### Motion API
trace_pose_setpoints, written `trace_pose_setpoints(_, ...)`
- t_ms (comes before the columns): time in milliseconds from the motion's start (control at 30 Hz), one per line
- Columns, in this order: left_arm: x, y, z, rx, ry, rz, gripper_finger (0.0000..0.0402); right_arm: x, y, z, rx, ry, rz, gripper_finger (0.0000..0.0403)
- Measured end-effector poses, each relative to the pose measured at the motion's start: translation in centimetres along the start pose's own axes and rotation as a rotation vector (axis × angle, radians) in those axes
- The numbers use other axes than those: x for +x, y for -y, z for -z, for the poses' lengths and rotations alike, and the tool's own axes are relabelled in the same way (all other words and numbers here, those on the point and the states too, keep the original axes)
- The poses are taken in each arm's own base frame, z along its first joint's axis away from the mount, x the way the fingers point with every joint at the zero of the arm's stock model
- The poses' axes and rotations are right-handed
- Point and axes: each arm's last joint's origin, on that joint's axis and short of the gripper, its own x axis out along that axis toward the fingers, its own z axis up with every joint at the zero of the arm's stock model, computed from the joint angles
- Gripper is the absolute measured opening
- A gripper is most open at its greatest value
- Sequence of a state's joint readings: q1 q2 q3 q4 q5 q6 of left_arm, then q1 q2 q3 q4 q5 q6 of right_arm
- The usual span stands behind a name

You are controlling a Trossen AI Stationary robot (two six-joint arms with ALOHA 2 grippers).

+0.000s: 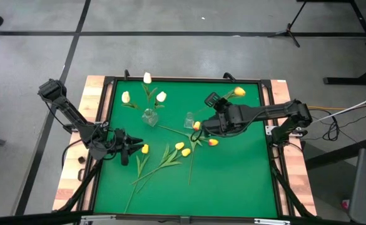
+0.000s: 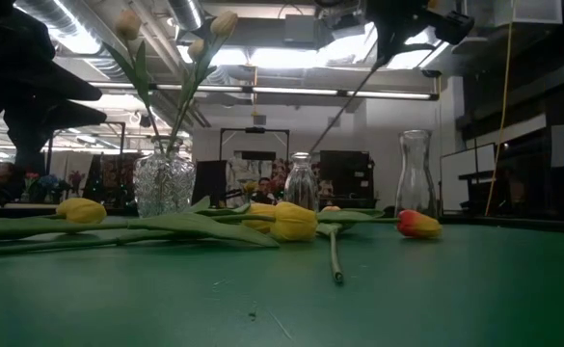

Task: Sort flowers into vase by color
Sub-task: Put the bottom yellow red flower into the middle transparent vase

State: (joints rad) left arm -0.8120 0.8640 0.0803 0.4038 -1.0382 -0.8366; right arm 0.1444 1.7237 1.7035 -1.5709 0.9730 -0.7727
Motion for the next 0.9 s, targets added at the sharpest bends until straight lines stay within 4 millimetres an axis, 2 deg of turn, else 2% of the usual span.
trace_pose_setpoints(300,0.0,0.0,0.0,0.006,-0.002,-0.003,0.0147,0.5,0.0,-0.9,-0.125,-0.021,-0.004,0.0021)
trace_pose_setpoints(667,0.0,-0.1,0.0,0.014,0.01,-0.019,0.0147,0.7,0.7,-1.8,-0.125,-0.074,0.091,0.0021)
trace_pose_setpoints(900,0.0,-0.1,0.0,0.013,0.01,-0.019,0.0147,0.7,1.1,-2.3,-0.217,-0.036,0.101,0.0021)
